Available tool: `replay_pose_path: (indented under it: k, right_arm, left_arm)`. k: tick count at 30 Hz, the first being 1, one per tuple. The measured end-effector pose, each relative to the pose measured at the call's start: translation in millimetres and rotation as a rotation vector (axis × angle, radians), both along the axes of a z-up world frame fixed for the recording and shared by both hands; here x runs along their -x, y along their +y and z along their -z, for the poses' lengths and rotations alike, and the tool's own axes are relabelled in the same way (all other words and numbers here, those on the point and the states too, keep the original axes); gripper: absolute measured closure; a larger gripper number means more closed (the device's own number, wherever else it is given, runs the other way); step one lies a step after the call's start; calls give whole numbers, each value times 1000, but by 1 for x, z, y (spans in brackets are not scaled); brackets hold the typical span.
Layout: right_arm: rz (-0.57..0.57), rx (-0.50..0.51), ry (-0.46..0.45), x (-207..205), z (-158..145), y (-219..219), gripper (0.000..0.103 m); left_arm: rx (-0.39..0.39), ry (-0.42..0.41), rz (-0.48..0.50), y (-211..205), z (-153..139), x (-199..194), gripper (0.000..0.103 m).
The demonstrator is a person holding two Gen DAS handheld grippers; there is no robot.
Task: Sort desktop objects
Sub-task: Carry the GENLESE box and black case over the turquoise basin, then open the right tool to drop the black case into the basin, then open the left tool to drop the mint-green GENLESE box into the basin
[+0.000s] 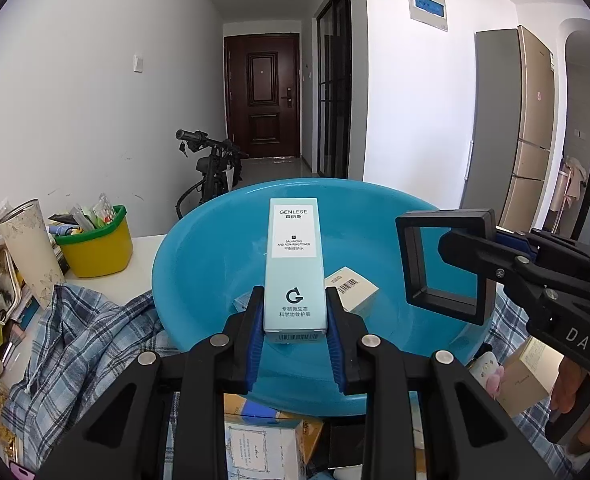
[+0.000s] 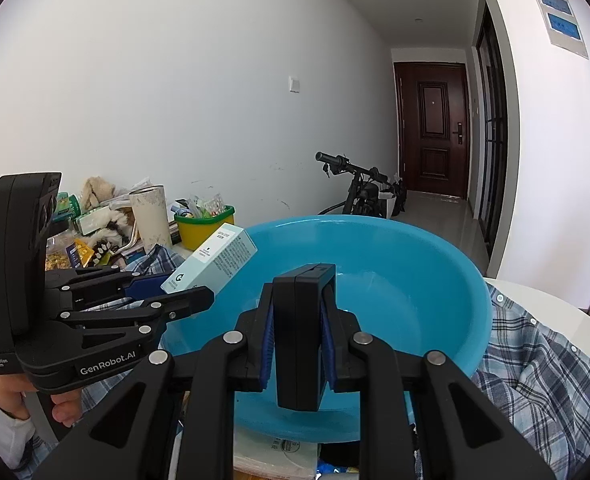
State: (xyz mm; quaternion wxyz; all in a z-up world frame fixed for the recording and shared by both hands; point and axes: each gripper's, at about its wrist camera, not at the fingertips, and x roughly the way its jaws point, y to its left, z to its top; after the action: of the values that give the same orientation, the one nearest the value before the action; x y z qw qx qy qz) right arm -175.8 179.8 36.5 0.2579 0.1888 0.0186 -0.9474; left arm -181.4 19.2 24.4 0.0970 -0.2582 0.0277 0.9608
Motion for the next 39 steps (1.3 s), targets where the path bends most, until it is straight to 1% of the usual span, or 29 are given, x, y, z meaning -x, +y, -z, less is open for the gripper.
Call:
replay_pose_path:
  k: [10,11,12,13,14,15,16,17,20,27,31,39]
  right_arm:
    - [5,-3,-2,-1,2,1,85]
    - [15,-4,1,-1,2,1,84]
    - [34,3,13,-2,2,2,80]
    - [53,13,26,-4,1,5,50]
    - [74,19,40,-6,-1,7,0]
    - [106,30,65,-9,-3,9,3]
    - [133,41,99,-14,-3,12,0]
    - [145,37,117,-16,-5,13,0]
    - [135,34,143,-23,-10,10,0]
    - [116,23,96,-16,-5,6,0]
    - [114,35,94,-15,-7,9,0]
    - [111,38,87,-15,-8,10,0]
  left_arm:
    - [2,-1,6,3,0,-1,73]
    - [1,1,5,3,0,-1,73]
    - [2,3,2,3,-1,-2,73]
    - [2,9,-3,3,-1,-2,73]
    - [4,16,-6,2,-2,-3,73]
    - [8,21,-7,3,-2,-4,73]
    - [10,22,-9,2,-2,-4,73]
    - [7,19,-9,2,-1,-3,73]
    - [-6,13,-3,0,-2,-3,73]
    - [-1,7,1,3,0,-3,73]
    - [12,6,0,4,2,-3,73]
    - [6,4,1,4,6,-2,73]
